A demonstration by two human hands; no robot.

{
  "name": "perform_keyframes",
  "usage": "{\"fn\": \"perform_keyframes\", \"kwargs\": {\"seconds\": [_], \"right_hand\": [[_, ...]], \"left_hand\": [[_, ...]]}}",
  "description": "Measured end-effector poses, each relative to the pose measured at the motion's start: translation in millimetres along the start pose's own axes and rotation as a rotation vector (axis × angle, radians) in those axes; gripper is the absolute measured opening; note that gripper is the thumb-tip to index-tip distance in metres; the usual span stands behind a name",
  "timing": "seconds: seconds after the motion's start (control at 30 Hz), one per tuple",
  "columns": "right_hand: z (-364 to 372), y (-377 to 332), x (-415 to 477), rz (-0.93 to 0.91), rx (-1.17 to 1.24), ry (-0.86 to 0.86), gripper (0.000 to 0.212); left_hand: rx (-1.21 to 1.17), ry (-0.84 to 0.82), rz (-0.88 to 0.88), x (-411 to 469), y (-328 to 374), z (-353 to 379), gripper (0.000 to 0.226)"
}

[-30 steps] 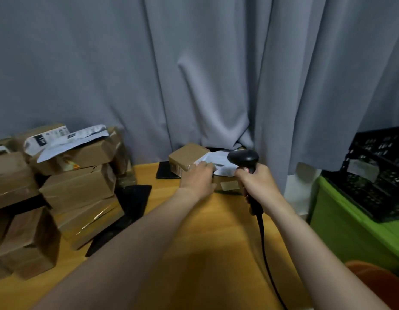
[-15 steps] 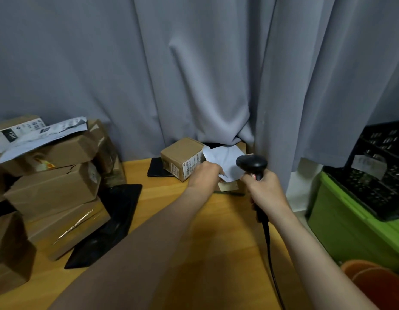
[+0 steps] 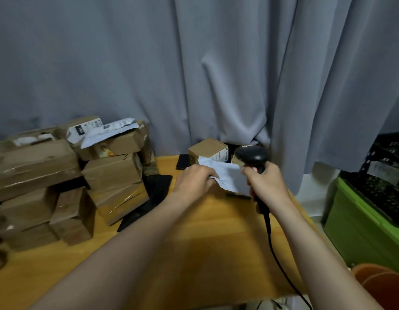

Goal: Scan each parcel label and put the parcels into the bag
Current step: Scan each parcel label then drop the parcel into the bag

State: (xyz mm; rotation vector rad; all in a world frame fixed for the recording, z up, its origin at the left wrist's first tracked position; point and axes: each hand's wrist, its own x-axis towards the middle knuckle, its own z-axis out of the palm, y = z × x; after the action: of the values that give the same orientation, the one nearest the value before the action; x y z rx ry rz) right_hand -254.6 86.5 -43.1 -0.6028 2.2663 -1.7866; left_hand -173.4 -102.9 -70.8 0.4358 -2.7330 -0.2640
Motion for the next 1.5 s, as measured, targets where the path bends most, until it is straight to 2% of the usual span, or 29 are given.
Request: {"fn": "perform_keyframes", "kwargs": {"seconds": [0.27,0.33,0.53,0.83,0.97,1.07,1.13,1.23,1.33,1.4,1.5], "right_hand": [[20.5,-49.7,-89.2,-0.073,0.032,-0.155,0.029],[24.8,-59.0,-108.7,-0.064,0.076,-0.177,0.034],[32.0,-83.8,-165.2,-0.096,0.025,-0.393,0.031],[76.0,-81.6,-216.7,-0.111,-0.151,-0.574,0.029],[90.3,-70.5,-229.2,-0.106,-0.209,-0.607,0.028],[98.3,-62.9,-235.0,-0.09,-0.211,-0.605,0.027],[103.5,-60.1,-238.3,-0.093,-0.22,-0.602,0.025],[107.9,-58.5,-242.7,-0.1,-0.224,-0.618,0.029],[108.4,-58.2,-246.1,-0.11,-0.229,-0.646,0.028],[109.0,-58.5,-248.4,-0.115,-0.231,-0.651,0.029],[109.1,-59.1,-252.5,-0.136,-0.262,-0.662,0.03]], "left_hand": [[-0.143,0.183,0.046,-68.1,-29.8,-86.6,0.009],[-0.098,0.148,0.049,-83.8,-36.8,-103.2,0.014],[-0.1,-0.064,-0.131,-155.8,-57.1,-151.0,0.022],[-0.176,-0.041,-0.355,-235.0,-91.5,-158.5,0.024],[-0.225,-0.138,-0.428,-252.3,-105.2,-152.5,0.013],[-0.205,-0.23,-0.464,-265.2,-107.6,-145.2,0.039],[-0.244,-0.249,-0.489,-269.0,-110.6,-141.5,0.046],[-0.278,-0.241,-0.511,-265.1,-116.8,-143.7,0.019],[-0.331,-0.221,-0.539,-258.9,-118.1,-152.9,0.007],[-0.357,-0.19,-0.563,-255.3,-121.1,-159.2,0.002],[-0.379,-0.159,-0.576,-250.7,-126.6,-167.5,0.011]]}}
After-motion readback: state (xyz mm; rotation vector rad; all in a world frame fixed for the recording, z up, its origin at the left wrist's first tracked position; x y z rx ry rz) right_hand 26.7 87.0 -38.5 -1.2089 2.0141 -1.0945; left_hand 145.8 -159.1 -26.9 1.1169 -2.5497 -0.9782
